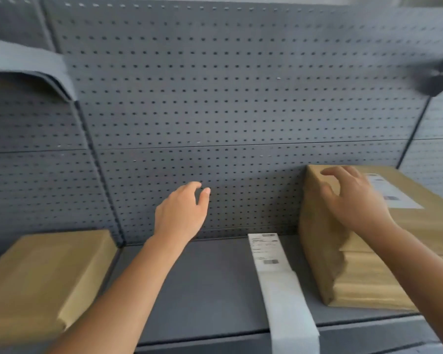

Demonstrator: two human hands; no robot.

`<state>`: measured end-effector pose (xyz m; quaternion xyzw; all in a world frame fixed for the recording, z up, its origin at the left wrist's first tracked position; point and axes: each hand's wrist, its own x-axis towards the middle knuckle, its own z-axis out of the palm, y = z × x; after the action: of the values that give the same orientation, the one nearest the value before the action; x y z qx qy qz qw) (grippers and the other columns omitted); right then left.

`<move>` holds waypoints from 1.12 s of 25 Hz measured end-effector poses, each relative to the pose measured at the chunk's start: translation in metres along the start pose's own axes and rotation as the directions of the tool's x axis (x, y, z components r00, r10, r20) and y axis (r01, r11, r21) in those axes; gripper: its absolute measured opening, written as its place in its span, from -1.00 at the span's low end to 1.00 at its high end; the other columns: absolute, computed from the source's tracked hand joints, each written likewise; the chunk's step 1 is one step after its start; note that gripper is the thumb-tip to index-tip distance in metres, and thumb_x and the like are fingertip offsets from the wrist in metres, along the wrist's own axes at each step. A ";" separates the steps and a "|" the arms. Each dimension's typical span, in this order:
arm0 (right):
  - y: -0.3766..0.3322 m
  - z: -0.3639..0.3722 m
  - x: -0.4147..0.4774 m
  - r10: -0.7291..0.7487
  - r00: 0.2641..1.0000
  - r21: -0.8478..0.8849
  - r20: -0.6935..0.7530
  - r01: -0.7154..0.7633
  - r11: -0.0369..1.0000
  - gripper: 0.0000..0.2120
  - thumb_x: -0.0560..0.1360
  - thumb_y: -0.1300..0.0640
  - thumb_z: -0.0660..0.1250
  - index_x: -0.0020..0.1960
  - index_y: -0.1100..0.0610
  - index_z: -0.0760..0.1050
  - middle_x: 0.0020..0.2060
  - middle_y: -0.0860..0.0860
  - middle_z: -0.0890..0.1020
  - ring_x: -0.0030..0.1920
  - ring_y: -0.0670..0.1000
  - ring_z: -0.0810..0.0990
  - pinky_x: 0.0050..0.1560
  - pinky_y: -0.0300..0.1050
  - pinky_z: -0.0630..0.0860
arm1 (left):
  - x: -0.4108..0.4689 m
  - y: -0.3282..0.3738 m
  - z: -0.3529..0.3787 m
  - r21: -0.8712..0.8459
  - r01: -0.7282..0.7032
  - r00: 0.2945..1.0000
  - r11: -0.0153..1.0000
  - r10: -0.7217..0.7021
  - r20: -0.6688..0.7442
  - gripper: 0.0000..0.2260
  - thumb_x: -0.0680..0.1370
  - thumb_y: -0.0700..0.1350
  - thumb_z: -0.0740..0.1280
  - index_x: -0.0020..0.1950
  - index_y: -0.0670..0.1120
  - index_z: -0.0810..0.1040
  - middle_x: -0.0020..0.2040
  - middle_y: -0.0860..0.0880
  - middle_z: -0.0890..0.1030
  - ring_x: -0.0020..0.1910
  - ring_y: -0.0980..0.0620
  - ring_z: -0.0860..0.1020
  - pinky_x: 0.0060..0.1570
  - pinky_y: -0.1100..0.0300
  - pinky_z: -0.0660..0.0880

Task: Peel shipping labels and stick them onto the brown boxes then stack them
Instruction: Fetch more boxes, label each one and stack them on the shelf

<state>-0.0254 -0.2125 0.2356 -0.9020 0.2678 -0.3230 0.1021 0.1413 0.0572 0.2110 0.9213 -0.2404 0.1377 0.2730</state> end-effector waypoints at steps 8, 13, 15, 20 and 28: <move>-0.166 0.100 -0.023 -0.255 0.958 0.140 0.132 0.236 0.962 -0.67 0.61 0.04 0.25 0.34 0.09 0.50 0.26 0.07 0.55 0.33 0.12 0.44 0.20 0.02 0.43 | -0.039 -0.177 -0.079 0.114 0.300 0.950 0.947 -0.285 -0.128 -0.59 0.69 0.17 0.11 0.40 0.02 0.52 0.32 0.03 0.63 0.24 -0.09 0.60 0.06 0.02 0.49; -0.264 0.162 -0.054 -0.388 0.902 0.225 0.189 0.345 0.911 -0.69 0.60 0.07 0.28 0.30 0.13 0.53 0.20 0.09 0.58 0.27 0.14 0.48 0.12 -0.01 0.44 | -0.079 -0.286 -0.121 0.202 0.447 0.893 0.871 -0.421 -0.160 -0.55 0.68 0.20 0.05 0.43 0.03 0.49 0.29 0.02 0.65 0.18 -0.10 0.63 0.02 -0.01 0.58; -0.297 0.184 -0.067 -0.421 0.878 0.266 0.228 0.360 0.894 -0.68 0.60 0.07 0.28 0.32 0.13 0.52 0.21 0.10 0.57 0.29 0.14 0.47 0.13 0.00 0.45 | -0.095 -0.321 -0.133 0.201 0.499 0.866 0.843 -0.472 -0.166 -0.55 0.69 0.19 0.06 0.44 0.02 0.49 0.31 0.01 0.63 0.19 -0.10 0.63 0.01 -0.01 0.58; -0.359 0.230 -0.103 -0.453 0.817 0.359 0.357 0.328 0.874 -0.65 0.63 0.04 0.23 0.38 0.10 0.45 0.29 0.05 0.51 0.27 0.10 0.49 0.06 0.00 0.51 | -0.128 -0.385 -0.140 0.180 0.606 0.795 0.775 -0.584 -0.164 -0.56 0.69 0.16 0.10 0.47 -0.01 0.48 0.37 -0.02 0.59 0.25 -0.12 0.60 0.04 -0.01 0.52; -0.397 0.288 -0.163 -0.262 0.662 0.526 0.702 -0.235 0.817 -0.52 0.62 0.03 0.23 0.50 0.03 0.21 0.31 0.00 0.36 0.24 0.03 0.44 0.23 -0.04 0.41 | -0.146 -0.431 -0.114 -0.136 0.755 0.652 0.641 -0.756 0.056 -0.49 0.69 0.16 0.13 0.57 -0.07 0.31 0.41 -0.14 0.53 0.35 -0.19 0.52 0.23 -0.04 0.46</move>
<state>0.2180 0.2116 0.0690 -0.8797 0.0836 0.0113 0.4680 0.2271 0.4929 0.0586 0.9143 0.1574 -0.0040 0.3732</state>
